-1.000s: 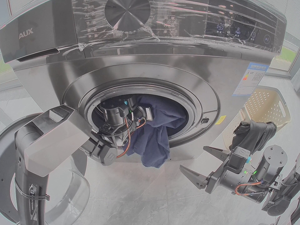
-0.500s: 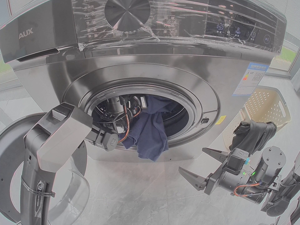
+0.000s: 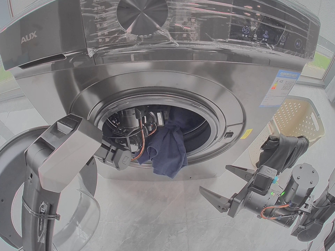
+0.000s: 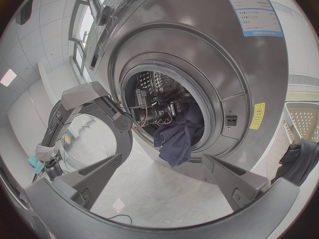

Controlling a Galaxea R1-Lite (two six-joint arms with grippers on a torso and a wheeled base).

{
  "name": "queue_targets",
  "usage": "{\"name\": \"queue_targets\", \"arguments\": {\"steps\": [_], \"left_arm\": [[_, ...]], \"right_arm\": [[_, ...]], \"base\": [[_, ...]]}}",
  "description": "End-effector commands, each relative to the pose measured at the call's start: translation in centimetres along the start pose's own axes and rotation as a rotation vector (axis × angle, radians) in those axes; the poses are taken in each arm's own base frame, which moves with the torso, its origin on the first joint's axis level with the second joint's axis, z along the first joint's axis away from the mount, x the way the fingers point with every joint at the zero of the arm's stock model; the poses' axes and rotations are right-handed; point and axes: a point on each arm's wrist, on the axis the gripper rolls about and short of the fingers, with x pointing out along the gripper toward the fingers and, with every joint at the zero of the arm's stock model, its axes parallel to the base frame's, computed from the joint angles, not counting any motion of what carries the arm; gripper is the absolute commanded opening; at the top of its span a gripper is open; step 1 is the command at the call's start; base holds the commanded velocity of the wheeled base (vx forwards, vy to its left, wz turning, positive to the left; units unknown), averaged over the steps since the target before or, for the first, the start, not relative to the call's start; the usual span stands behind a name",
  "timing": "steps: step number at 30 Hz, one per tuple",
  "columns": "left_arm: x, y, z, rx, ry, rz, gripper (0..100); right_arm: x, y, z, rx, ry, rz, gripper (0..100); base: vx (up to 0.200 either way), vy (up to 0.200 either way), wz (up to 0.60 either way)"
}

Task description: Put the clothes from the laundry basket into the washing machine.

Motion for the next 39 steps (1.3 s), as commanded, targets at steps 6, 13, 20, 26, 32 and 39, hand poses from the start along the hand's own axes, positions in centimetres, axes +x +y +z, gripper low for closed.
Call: {"name": "queue_targets", "arguments": {"steps": [6, 13, 20, 26, 32, 39], "left_arm": [[-4.5, -1.6, -0.2, 0.018, 0.212, -0.091, 100], [-6.4, -2.5, -2.8, 0.039, 0.325, -0.150, 100], [-6.4, -3.0, -4.2, 0.043, 0.356, -0.179, 100], [-6.1, -3.2, -5.5, 0.049, 0.374, -0.178, 100], [-5.4, -3.0, -5.2, 0.041, 0.341, -0.167, 0], [-2.8, -2.5, -2.4, 0.013, 0.185, -0.105, 0]], "right_arm": [[0.1, 0.0, 0.0, -0.001, 0.000, 0.002, 100], [0.1, 0.1, 0.1, 0.000, -0.003, 0.002, 100], [0.1, 0.1, 0.0, 0.000, -0.003, 0.002, 100], [0.1, 0.0, 0.0, -0.001, -0.002, 0.002, 100], [0.1, 0.1, 0.1, 0.000, -0.005, 0.002, 100], [0.2, 0.1, 0.1, 0.000, -0.006, 0.002, 100]], "base": [[0.000, 0.000, 0.00], [0.000, 0.000, 0.00], [0.000, 0.000, 0.00], [0.000, 0.000, 0.00], [0.000, 0.000, 0.00], [0.000, 0.000, 0.00]]}}
